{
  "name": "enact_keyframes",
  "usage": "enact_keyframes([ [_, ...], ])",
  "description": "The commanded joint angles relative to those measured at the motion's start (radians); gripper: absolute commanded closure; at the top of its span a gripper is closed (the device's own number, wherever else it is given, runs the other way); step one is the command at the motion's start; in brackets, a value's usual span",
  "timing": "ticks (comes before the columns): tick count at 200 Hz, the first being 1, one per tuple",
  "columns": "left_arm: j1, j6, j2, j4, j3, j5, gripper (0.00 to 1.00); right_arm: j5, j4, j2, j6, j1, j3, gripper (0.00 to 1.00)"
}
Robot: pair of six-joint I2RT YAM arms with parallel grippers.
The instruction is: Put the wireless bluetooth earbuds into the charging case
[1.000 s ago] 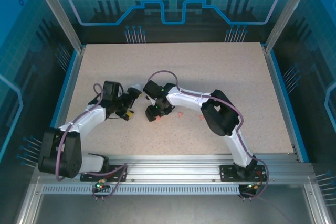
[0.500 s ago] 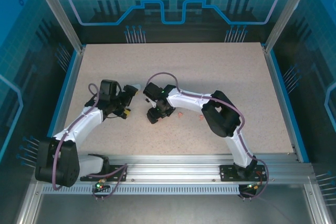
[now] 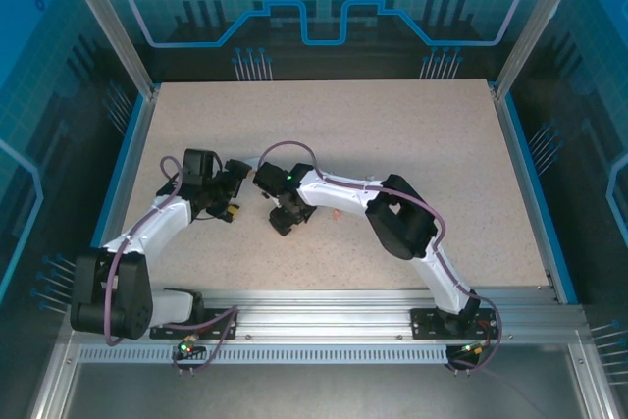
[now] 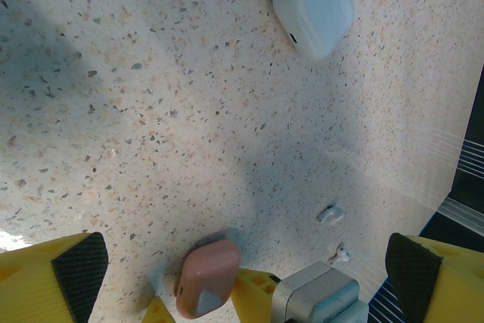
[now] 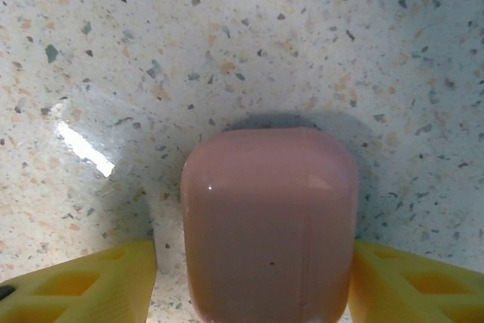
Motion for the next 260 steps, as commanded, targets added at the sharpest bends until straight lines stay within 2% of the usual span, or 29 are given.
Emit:
enact_keyframes([
  [1, 0.008, 0.008, 0.005, -0.014, 0.037, 0.020, 0.01, 0.026, -0.040, 0.012, -0.006, 0.001, 0.003, 0.35],
  [37, 0.008, 0.017, 0.009, -0.007, 0.042, 0.024, 0.01, 0.019, -0.031, 0.016, -0.001, -0.011, -0.009, 0.39],
  [87, 0.007, 0.067, 0.013, 0.009, 0.064, 0.045, 0.01, -0.013, 0.004, -0.016, -0.011, -0.036, -0.046, 0.59],
  [118, 0.006, 0.157, 0.029, 0.010, 0.086, 0.077, 0.01, -0.042, 0.056, -0.090, -0.035, -0.052, -0.106, 0.61],
  [163, -0.010, 0.366, 0.118, 0.041, 0.125, 0.269, 0.01, -0.131, 0.130, -0.223, -0.087, -0.110, -0.202, 0.61],
  [214, -0.042, 0.392, 0.206, 0.218, 0.073, 0.469, 0.04, -0.349, 0.233, -0.348, -0.204, -0.221, -0.322, 0.62],
  [260, -0.074, 0.509, 0.265, 0.224, 0.111, 0.575, 0.06, -0.516, 0.283, -0.417, -0.323, -0.292, -0.397, 0.61],
])
